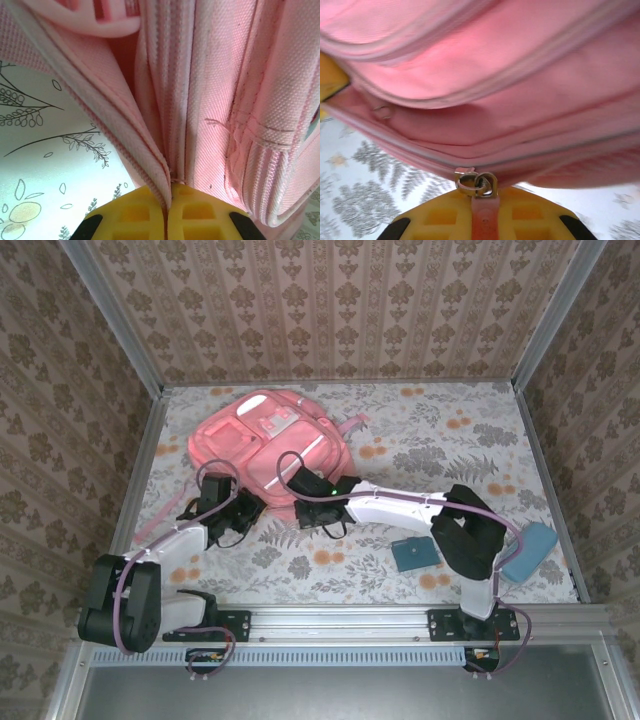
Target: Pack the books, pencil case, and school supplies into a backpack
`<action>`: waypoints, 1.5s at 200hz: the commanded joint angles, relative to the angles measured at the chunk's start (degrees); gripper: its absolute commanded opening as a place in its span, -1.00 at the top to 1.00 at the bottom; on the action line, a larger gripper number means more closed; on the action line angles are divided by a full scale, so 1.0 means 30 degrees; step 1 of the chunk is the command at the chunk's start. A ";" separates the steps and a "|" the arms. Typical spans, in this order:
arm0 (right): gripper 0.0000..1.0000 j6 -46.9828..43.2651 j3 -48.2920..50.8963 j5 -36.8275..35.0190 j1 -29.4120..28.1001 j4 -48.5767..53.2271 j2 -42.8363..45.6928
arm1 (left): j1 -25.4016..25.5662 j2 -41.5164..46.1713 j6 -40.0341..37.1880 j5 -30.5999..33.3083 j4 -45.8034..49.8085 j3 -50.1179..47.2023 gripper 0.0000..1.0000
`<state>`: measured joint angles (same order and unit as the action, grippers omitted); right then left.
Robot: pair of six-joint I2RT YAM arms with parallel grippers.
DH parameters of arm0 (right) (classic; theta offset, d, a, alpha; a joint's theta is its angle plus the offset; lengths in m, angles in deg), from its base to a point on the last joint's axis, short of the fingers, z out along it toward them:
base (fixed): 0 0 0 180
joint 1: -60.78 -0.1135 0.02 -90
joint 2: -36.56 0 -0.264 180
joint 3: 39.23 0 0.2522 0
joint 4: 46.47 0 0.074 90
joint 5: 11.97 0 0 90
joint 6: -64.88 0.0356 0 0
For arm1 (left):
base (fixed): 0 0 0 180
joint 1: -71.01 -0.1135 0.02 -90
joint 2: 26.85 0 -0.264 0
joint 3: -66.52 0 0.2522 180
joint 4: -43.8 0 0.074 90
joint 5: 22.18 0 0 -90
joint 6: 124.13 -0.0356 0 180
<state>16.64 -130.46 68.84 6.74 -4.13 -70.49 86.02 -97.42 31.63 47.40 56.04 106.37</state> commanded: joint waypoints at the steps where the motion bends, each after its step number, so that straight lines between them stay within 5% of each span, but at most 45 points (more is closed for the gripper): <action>1: 0.91 0.0579 0.0602 -0.3360 0.0960 0.3140 0.1501 | -0.0482 0.0026 -0.1073 0.2063 0.0722 -0.0140 0.95; 41: 0.80 0.0011 0.1185 -0.2986 0.2479 0.3112 0.2444 | -0.0790 0.0230 -0.1403 0.1902 0.0858 -0.0185 0.95; 86: 0.17 -0.4864 0.0507 -0.0032 0.2488 0.2656 0.2757 | -0.1344 0.0348 -0.2349 0.1535 0.1468 0.0260 0.94; 186: -0.12 -0.7454 -0.3453 0.2976 0.2460 0.3381 -0.0693 | -0.2600 0.0202 -0.4128 0.1067 0.2964 0.1208 0.88; 269: 0.39 -0.7385 -0.1093 0.4828 0.2495 0.2196 0.0356 | -0.2804 0.0101 -0.4337 0.0700 0.2878 0.1255 0.87; 300: 0.35 -0.7557 -0.1830 0.3758 0.2305 0.2874 -0.0425 | -0.2818 0.0076 -0.4282 0.0587 0.2879 0.1383 0.87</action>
<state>-5.46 -134.15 81.43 14.02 3.52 -70.97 78.34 -97.26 20.02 48.75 64.48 108.57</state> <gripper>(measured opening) 0.317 0.064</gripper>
